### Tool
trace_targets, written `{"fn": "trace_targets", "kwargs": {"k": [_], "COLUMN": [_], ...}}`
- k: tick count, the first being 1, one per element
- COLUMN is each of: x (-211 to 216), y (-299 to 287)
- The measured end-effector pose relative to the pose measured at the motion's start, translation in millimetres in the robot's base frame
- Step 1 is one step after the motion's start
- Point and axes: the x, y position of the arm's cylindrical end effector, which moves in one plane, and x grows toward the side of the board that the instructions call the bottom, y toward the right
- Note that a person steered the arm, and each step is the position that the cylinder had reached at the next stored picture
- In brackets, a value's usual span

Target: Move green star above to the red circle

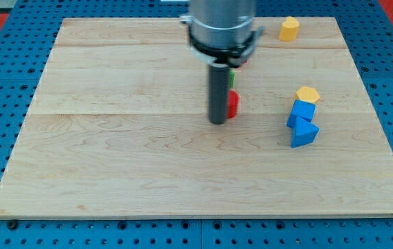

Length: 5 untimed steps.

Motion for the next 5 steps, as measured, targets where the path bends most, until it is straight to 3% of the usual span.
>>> {"fn": "trace_targets", "kwargs": {"k": [1, 2, 3, 4, 5], "x": [0, -3, -51, -94, -94], "y": [-7, -63, -103, -82, -17]}}
